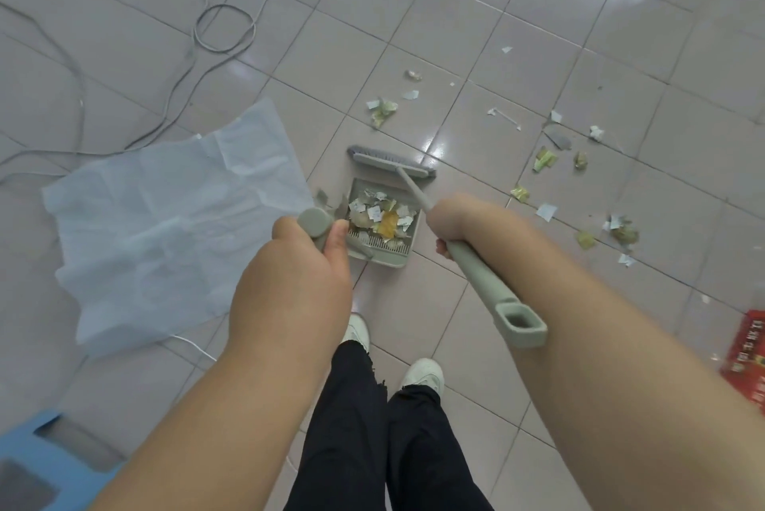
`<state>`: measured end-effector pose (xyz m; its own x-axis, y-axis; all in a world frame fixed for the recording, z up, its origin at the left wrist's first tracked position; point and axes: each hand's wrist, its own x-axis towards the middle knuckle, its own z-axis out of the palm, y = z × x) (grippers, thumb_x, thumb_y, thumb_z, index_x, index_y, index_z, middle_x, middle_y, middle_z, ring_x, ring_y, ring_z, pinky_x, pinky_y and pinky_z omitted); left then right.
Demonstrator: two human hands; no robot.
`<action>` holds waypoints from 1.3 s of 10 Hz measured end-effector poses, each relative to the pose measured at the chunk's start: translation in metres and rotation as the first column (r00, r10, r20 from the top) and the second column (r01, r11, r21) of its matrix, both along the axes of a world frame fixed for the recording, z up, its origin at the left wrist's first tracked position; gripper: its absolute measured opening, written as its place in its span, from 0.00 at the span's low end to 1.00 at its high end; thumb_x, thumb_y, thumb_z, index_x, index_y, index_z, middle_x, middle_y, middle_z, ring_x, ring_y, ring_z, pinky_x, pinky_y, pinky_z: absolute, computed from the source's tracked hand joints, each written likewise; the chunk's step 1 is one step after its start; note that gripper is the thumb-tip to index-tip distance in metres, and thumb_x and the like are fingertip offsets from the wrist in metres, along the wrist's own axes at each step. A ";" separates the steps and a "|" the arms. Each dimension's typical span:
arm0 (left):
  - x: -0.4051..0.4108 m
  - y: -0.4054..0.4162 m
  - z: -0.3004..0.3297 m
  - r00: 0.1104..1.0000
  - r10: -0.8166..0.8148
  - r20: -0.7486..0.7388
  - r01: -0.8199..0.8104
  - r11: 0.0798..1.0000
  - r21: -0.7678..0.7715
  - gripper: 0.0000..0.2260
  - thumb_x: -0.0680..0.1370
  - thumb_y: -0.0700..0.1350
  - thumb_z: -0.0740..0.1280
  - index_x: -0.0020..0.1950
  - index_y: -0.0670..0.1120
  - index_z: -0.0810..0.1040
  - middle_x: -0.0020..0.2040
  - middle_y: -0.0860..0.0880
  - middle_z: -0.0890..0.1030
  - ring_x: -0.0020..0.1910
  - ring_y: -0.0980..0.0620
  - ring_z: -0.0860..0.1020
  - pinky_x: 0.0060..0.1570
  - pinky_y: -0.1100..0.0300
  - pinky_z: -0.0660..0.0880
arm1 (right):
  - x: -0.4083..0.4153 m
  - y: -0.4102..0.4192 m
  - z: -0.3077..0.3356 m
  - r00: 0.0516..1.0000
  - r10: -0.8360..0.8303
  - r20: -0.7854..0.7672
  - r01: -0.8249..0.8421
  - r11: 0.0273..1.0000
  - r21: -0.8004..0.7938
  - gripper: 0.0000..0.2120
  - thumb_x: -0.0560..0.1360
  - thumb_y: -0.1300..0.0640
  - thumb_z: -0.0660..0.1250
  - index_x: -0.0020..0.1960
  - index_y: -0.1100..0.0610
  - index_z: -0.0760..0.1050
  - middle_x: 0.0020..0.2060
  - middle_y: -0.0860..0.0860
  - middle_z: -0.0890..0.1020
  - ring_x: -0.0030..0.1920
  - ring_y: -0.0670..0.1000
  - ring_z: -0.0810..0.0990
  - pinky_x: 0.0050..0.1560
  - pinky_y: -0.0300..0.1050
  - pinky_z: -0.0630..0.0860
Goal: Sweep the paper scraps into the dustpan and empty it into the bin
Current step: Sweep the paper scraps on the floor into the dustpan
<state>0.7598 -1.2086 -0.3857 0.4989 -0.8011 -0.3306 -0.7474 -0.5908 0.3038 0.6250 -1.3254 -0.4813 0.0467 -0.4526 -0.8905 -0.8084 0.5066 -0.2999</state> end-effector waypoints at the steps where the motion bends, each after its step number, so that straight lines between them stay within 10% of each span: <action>1: 0.001 -0.006 0.000 1.000 -0.014 -0.014 0.014 1.000 0.000 0.17 0.79 0.57 0.53 0.46 0.42 0.65 0.31 0.51 0.66 0.36 0.44 0.69 0.35 0.55 0.66 | -0.011 0.019 0.004 0.996 0.066 -0.057 -0.063 0.997 0.046 0.15 0.79 0.64 0.57 0.33 0.57 0.63 0.31 0.53 0.72 0.29 0.49 0.73 0.30 0.40 0.72; 4: 0.002 -0.018 0.000 0.999 -0.037 -0.022 0.037 0.999 -0.025 0.17 0.79 0.57 0.53 0.46 0.42 0.64 0.31 0.50 0.68 0.34 0.43 0.70 0.33 0.55 0.66 | -0.083 -0.003 0.063 0.977 -0.198 -0.079 0.209 0.961 0.180 0.22 0.77 0.61 0.53 0.71 0.61 0.65 0.24 0.55 0.71 0.12 0.47 0.66 0.18 0.30 0.66; 6: 0.005 -0.029 -0.004 0.999 -0.051 -0.017 0.050 0.998 -0.042 0.18 0.79 0.57 0.53 0.46 0.42 0.64 0.31 0.50 0.68 0.35 0.43 0.70 0.33 0.55 0.66 | -0.035 -0.004 0.018 0.995 -0.095 -0.031 0.096 0.995 0.033 0.20 0.80 0.64 0.50 0.70 0.64 0.64 0.30 0.58 0.71 0.31 0.57 0.75 0.37 0.47 0.74; 9: 0.019 -0.046 -0.006 0.996 -0.088 -0.018 0.087 0.995 -0.057 0.17 0.79 0.58 0.53 0.46 0.43 0.64 0.31 0.51 0.66 0.35 0.46 0.69 0.33 0.56 0.64 | -0.016 0.035 -0.007 0.988 -0.129 -0.080 0.142 0.972 0.185 0.18 0.78 0.64 0.49 0.66 0.60 0.66 0.30 0.59 0.72 0.23 0.52 0.71 0.25 0.38 0.70; 13: 0.023 -0.051 -0.001 0.993 -0.105 -0.047 0.103 0.994 -0.040 0.18 0.79 0.57 0.53 0.46 0.43 0.64 0.36 0.46 0.73 0.35 0.44 0.69 0.34 0.56 0.66 | -0.023 0.051 0.040 0.990 0.115 -0.086 -0.092 0.966 0.242 0.21 0.78 0.64 0.48 0.70 0.58 0.63 0.29 0.57 0.74 0.27 0.54 0.72 0.40 0.49 0.74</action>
<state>0.7824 -1.2597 -0.3872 0.3967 -0.8600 -0.3209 -0.7878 -0.4984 0.3619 0.6022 -1.2748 -0.4409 -0.0114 -0.2259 -0.9741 -0.8796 0.4655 -0.0977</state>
